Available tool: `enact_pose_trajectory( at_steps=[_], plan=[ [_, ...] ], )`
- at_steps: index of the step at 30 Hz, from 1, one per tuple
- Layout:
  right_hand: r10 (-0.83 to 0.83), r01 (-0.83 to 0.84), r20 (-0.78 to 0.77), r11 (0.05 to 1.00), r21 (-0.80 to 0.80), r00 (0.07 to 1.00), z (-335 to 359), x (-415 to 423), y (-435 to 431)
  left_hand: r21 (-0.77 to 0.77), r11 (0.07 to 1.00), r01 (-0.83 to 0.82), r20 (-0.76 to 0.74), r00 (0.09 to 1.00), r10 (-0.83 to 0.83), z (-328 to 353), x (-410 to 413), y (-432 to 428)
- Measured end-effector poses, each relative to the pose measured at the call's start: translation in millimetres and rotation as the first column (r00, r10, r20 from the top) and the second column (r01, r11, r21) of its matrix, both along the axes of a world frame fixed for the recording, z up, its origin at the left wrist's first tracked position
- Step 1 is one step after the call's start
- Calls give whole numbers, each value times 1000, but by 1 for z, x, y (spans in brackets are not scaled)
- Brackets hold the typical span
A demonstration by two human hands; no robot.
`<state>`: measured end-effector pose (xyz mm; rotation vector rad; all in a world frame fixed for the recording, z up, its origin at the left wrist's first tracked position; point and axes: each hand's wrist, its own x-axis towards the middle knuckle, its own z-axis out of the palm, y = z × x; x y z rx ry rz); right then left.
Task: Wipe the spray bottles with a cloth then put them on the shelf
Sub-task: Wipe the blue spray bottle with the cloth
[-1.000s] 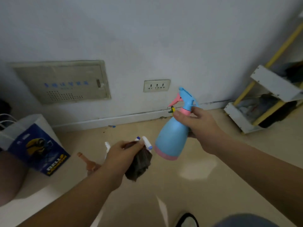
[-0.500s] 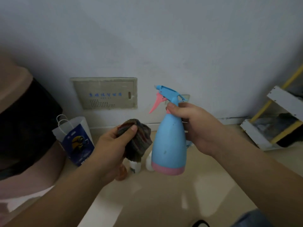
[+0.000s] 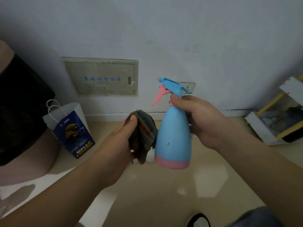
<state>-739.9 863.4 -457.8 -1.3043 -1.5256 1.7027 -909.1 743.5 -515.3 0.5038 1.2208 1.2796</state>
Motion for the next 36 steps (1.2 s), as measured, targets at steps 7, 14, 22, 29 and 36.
enact_pose_trajectory(
  at_steps=[7,14,22,29,36],
  plan=[
    [-27,26,43,999,30,999,-17,-9,-1,258,947,-192,-395,873,285,11,36,-11],
    [-41,43,19,987,-154,999,-30,-27,-23,292,913,286,-892,426,151,-17,41,0],
    [-200,200,13,975,-97,980,-23,-19,-11,255,876,408,-965,55,255,-36,53,-20],
    [-263,257,-46,960,-107,964,-14,-2,3,327,933,147,-849,479,222,-62,56,-36],
    [-203,198,-46,977,-82,978,-30,-12,-9,303,871,386,-951,63,303,-50,59,-28]
  ],
)
